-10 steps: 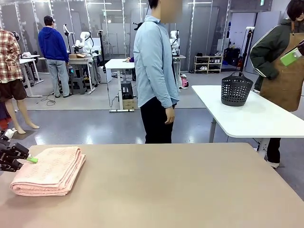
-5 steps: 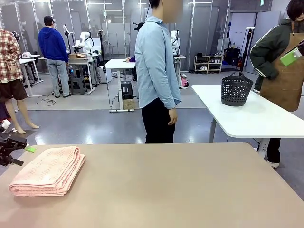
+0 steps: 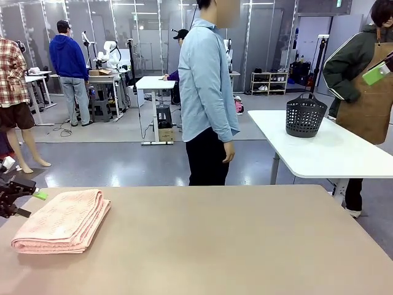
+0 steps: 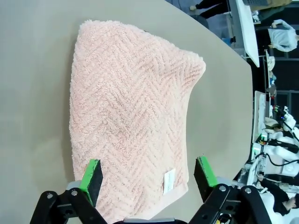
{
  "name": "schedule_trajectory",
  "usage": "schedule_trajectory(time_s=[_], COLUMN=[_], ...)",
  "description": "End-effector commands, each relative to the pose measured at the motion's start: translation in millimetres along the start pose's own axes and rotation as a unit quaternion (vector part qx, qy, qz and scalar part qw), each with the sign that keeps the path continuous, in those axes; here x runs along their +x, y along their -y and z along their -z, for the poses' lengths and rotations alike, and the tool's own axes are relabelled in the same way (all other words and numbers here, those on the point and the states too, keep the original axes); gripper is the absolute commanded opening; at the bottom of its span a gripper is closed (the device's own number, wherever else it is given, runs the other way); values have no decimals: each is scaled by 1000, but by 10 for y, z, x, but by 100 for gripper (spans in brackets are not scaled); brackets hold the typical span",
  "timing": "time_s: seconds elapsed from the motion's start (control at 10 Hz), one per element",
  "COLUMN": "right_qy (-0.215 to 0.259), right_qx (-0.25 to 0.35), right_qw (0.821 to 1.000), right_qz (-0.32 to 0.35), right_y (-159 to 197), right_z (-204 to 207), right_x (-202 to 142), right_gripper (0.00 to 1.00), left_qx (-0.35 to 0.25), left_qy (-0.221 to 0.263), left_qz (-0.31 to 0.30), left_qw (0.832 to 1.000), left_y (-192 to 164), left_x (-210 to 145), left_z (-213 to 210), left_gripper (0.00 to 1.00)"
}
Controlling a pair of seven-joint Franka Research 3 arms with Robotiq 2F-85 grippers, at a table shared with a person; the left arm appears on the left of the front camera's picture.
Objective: Fold the towel.
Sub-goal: Pick up the 100 cm Hotel Towel and place it on the left side of the table.
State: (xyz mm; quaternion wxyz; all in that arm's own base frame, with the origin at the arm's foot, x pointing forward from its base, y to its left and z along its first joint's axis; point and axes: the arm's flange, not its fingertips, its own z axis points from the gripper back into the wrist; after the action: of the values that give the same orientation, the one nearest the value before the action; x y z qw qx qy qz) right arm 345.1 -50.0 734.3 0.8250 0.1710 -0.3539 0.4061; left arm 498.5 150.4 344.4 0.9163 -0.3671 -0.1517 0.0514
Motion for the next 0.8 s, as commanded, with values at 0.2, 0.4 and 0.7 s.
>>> schedule_trajectory(time_s=[0.2, 0.4, 0.7], right_qy=[-3, -3, -3], right_qx=[-4, -4, -4], right_qw=[1000, 1000, 1000], right_qz=[7, 7, 7], right_y=[-13, -13, -13], right_z=[2, 2, 2], right_x=[9, 9, 9], right_gripper=[100, 100, 100], left_qx=[3, 3, 3], left_qy=[3, 3, 3], left_qz=[2, 2, 2], left_qw=[1000, 1000, 1000], left_y=[-7, -7, -7], left_x=[54, 54, 54], left_z=[-10, -10, -10], left_gripper=[100, 100, 100])
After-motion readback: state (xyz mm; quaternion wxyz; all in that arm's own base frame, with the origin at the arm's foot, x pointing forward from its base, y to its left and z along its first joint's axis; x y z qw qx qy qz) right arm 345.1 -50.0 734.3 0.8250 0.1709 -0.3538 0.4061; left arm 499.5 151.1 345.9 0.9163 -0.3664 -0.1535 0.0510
